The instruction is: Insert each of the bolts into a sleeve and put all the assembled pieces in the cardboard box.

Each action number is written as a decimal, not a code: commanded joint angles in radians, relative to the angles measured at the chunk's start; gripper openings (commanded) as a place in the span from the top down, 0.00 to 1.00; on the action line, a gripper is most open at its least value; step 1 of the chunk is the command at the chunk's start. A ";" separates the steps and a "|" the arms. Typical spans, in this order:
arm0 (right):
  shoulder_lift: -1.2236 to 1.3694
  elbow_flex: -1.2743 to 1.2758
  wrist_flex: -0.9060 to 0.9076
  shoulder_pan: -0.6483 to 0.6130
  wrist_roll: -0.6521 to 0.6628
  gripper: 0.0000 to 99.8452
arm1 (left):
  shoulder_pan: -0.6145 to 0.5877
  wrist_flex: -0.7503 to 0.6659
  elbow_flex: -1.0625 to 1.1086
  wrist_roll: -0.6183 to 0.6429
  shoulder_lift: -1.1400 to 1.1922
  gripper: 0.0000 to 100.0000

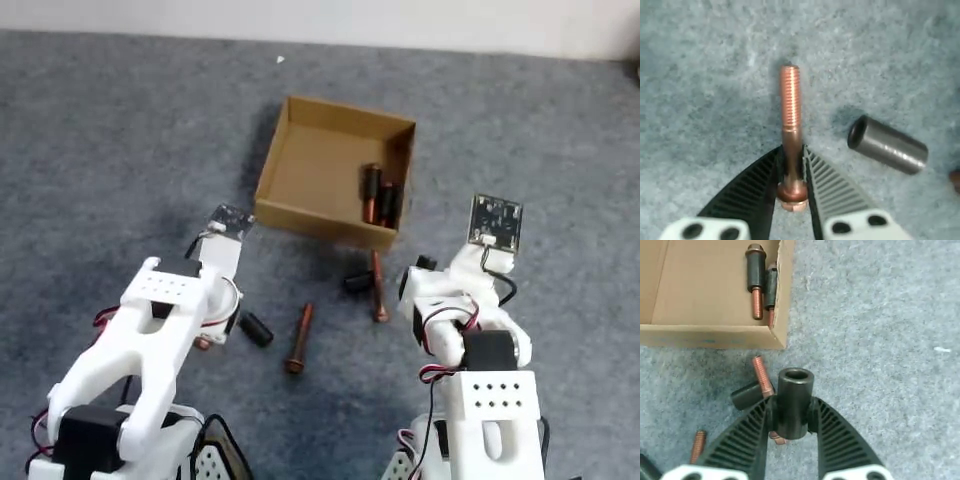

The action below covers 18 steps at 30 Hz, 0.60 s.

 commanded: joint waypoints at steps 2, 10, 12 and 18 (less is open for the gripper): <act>-0.021 -0.008 -0.028 0.016 0.002 1.00 | -0.001 -0.015 -0.101 0.241 -0.007 0.99; -0.021 -0.008 -0.028 0.016 0.002 1.00 | 0.001 -0.020 -0.188 0.937 0.001 0.99; -0.021 -0.008 -0.028 0.016 0.002 1.00 | 0.001 -0.020 -0.217 1.108 0.001 0.99; -0.021 -0.008 -0.028 0.016 0.002 1.00 | 0.005 -0.043 -0.240 1.300 0.001 0.99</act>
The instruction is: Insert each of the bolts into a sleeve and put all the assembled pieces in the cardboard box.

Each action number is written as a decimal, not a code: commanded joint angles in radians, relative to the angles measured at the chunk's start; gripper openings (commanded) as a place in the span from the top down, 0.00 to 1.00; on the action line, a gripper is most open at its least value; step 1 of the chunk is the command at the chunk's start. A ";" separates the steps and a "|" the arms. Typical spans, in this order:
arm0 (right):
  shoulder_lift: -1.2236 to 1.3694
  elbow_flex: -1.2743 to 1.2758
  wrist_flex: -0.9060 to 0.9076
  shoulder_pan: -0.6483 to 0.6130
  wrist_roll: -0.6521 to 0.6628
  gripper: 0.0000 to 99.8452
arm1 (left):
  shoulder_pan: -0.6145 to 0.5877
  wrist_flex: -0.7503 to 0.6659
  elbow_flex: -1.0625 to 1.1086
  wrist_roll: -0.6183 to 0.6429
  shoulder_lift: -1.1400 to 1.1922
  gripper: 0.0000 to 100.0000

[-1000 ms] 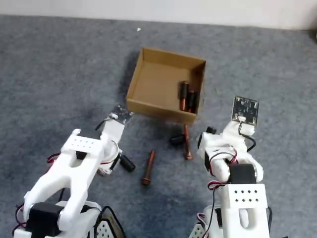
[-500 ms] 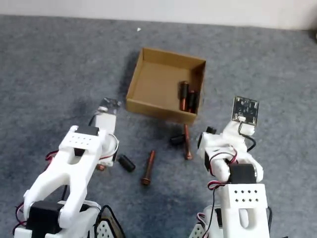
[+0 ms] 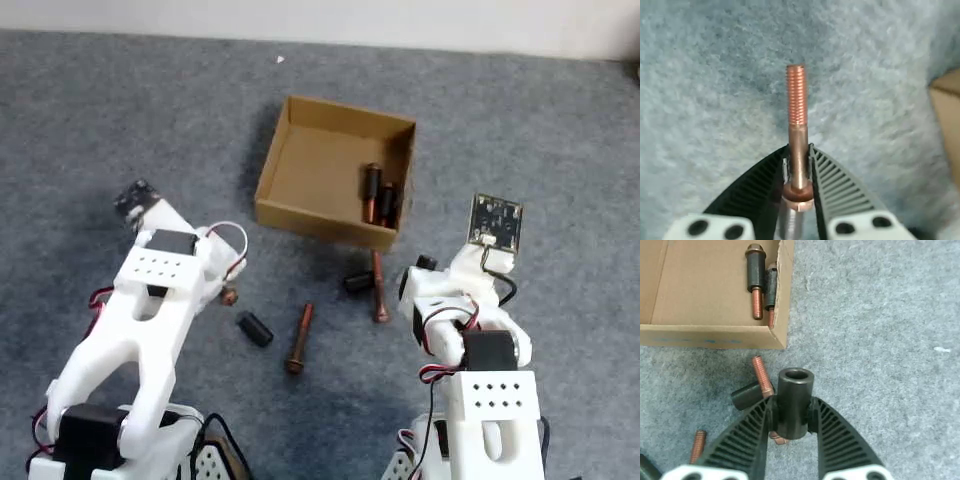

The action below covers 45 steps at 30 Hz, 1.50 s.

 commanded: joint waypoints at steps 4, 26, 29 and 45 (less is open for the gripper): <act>-0.021 -0.008 -0.028 0.016 0.003 1.00 | 0.002 -0.063 -0.044 0.232 -0.002 0.87; -0.021 -0.008 -0.028 0.016 0.008 1.00 | -0.038 0.032 -0.067 -0.287 -0.013 0.58; -0.021 -0.008 -0.028 0.016 0.008 1.00 | -0.081 0.170 -0.150 -0.436 -0.013 0.58; -0.022 -0.008 -0.030 0.016 0.008 1.00 | -0.186 0.316 -0.334 -1.608 -0.002 0.84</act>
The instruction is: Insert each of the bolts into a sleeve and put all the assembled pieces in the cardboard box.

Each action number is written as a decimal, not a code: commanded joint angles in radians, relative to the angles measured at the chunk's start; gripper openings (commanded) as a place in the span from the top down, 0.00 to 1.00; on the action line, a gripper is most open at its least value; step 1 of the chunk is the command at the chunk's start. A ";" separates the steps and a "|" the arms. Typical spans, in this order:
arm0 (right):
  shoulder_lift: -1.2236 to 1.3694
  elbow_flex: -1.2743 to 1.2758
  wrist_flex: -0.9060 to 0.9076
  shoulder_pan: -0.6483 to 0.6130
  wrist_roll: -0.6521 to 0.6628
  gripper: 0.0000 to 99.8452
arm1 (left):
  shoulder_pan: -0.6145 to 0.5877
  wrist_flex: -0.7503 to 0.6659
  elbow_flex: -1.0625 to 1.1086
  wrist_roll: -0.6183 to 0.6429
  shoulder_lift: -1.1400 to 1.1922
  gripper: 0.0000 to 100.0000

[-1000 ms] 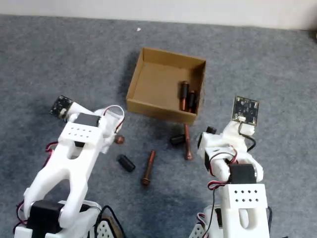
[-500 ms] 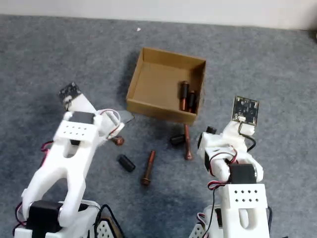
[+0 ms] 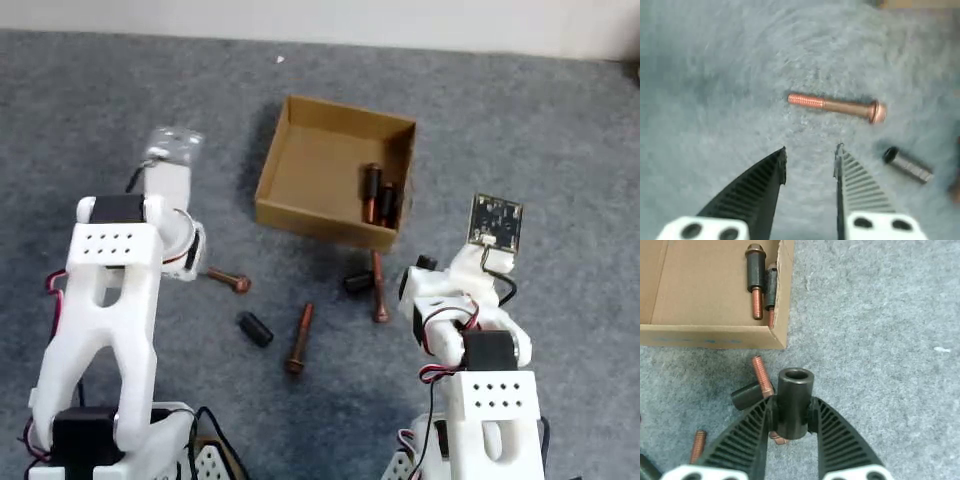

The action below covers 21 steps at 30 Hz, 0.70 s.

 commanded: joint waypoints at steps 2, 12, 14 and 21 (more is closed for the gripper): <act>-0.022 -0.008 -0.030 0.016 0.008 1.00 | 0.022 -0.017 -0.041 -0.379 -0.002 0.82; -0.022 -0.008 -0.030 0.018 0.008 1.00 | 0.168 -0.020 -0.053 -0.792 0.093 0.77; -0.022 -0.008 -0.030 0.018 0.008 1.00 | 0.180 -0.020 -0.077 -0.850 0.165 0.77; -0.027 0.008 -0.033 0.018 0.009 1.00 | 0.179 -0.017 -0.211 -0.979 0.394 0.77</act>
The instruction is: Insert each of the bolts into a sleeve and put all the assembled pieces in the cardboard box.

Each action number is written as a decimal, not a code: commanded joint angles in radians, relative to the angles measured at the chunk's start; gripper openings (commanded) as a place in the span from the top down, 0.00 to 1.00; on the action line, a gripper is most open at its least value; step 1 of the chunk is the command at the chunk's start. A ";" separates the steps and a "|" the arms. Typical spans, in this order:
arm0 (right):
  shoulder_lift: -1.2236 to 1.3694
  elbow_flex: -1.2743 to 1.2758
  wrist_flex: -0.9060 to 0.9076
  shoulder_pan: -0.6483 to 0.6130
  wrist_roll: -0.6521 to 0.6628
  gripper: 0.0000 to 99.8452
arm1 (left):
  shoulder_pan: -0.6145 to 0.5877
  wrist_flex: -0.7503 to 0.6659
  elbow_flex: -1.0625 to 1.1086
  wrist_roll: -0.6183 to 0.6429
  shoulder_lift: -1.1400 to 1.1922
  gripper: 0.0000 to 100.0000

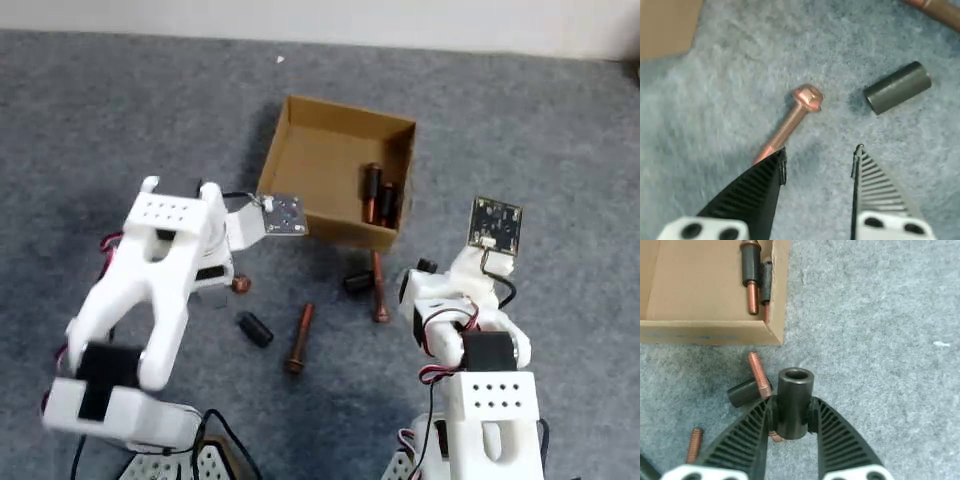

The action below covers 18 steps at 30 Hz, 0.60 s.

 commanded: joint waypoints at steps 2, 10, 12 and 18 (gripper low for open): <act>-0.022 -0.012 -0.031 0.013 0.009 1.00 | 0.021 -0.014 -0.142 -0.066 0.127 0.77; -0.022 -0.012 -0.031 0.013 0.009 1.00 | 0.038 -0.048 -0.266 -0.075 0.318 0.77; -0.022 -0.012 -0.031 0.013 0.009 1.00 | 0.035 -0.086 -0.278 -0.074 0.361 0.78; -0.022 -0.012 -0.031 0.013 0.009 1.00 | 0.058 -0.098 -0.274 -0.074 0.415 0.94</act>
